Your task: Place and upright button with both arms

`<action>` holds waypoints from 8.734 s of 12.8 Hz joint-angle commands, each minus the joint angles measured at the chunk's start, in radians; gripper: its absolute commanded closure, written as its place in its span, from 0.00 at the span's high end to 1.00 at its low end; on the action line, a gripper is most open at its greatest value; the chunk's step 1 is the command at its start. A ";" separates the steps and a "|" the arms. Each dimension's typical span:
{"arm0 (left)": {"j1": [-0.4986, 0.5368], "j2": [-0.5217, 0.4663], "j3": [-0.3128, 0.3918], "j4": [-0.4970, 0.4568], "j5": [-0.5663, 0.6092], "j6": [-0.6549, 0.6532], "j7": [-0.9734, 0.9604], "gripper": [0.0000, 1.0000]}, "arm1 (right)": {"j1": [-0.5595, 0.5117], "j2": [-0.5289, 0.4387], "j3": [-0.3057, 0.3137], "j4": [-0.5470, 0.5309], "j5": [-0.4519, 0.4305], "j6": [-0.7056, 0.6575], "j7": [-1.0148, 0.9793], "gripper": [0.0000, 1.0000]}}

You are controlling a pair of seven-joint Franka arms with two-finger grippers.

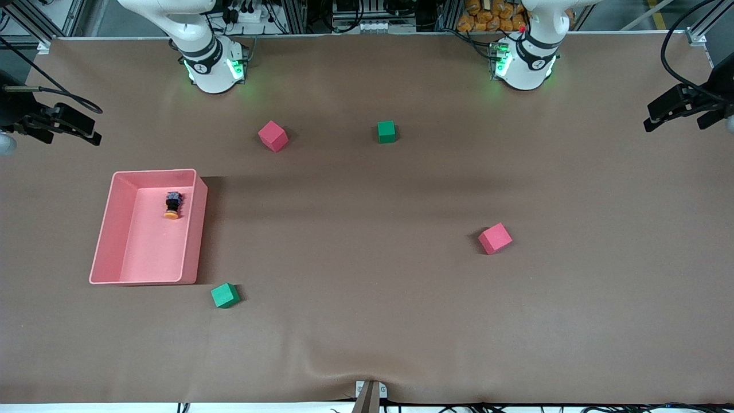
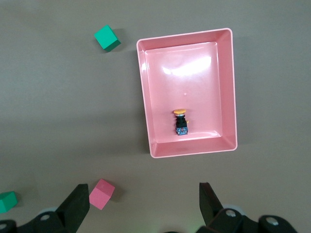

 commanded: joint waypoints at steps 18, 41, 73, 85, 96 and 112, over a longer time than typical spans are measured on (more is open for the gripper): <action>-0.042 0.042 0.010 0.036 0.027 0.021 -0.007 1.00 | -0.125 0.134 -0.001 -0.613 -0.061 0.777 -0.261 1.00; -0.177 0.028 0.153 0.037 0.034 0.016 0.013 1.00 | -0.155 0.423 -0.001 -0.756 -0.047 1.180 -0.293 0.00; -0.194 0.313 0.033 0.037 -0.024 0.052 -0.063 1.00 | 0.746 0.875 0.001 0.256 -0.062 0.716 0.543 0.00; -0.275 0.519 0.033 0.044 -0.142 0.136 -0.227 1.00 | 0.667 0.825 -0.002 0.359 -0.055 0.634 0.641 1.00; -0.646 0.836 0.035 0.248 -0.142 0.533 -0.700 1.00 | 0.188 0.124 -0.001 -0.199 -0.044 0.456 -0.121 1.00; -0.811 1.001 0.043 0.268 -0.154 0.760 -0.764 0.69 | 0.003 0.024 -0.053 0.103 -0.038 -0.080 -0.204 1.00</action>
